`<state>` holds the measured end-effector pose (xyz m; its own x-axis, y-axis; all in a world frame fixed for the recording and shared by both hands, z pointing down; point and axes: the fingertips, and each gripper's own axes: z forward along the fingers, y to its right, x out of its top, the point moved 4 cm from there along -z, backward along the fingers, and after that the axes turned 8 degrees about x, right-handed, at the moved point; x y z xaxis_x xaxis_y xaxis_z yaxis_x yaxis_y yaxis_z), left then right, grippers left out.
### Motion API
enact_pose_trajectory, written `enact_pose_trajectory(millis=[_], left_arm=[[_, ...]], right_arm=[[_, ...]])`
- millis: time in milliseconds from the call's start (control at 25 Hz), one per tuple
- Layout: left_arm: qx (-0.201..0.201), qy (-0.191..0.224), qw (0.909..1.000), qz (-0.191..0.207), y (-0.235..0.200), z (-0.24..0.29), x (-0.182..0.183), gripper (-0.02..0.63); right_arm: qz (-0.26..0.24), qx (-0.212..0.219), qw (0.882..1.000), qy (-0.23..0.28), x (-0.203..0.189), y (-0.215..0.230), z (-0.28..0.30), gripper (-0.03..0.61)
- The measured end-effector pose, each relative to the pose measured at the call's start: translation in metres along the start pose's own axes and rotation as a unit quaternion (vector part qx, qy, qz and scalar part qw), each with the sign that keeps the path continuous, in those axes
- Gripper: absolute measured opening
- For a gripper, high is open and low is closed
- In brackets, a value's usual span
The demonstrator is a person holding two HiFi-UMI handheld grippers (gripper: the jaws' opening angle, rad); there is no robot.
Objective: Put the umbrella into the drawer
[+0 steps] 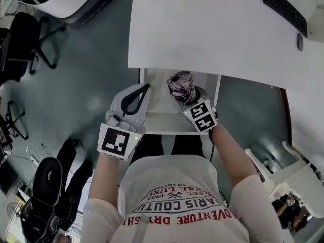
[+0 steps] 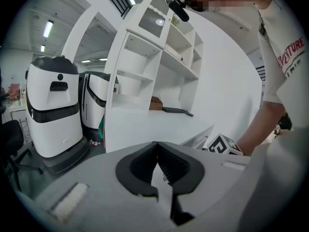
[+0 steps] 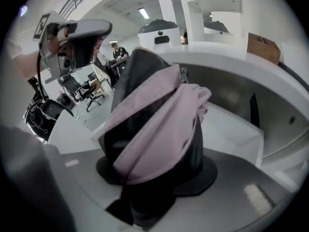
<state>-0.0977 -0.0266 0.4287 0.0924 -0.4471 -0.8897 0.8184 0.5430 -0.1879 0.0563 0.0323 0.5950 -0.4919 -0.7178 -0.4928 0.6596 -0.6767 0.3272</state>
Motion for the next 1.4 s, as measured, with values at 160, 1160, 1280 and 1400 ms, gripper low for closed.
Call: enact_pose_trajectory(millis=[160,1160,1280,1400], left_arm=[[-0.009,-0.007,0.9999,-0.008,-0.01,0.01,-0.021,0.005],[-0.015,-0.018,0.9996,-0.012,-0.01,0.012,-0.037,0.005],[-0.003,-0.008,0.9997,-0.021,-0.009,0.002,-0.019,0.005],[-0.006,0.002,0.9999,-0.011,-0.005,-0.011,0.003,0.005]], right_arm=[[0.002,-0.002,1.0,-0.03,-0.013,0.009,0.031,0.212],[0.023,0.008,0.997,-0.073,-0.022,0.016,0.067,0.334],[0.015,0.004,0.998,-0.059,-0.004,0.008,0.043,0.341],[0.005,-0.02,1.0,-0.013,0.026,0.0,0.011,0.339]])
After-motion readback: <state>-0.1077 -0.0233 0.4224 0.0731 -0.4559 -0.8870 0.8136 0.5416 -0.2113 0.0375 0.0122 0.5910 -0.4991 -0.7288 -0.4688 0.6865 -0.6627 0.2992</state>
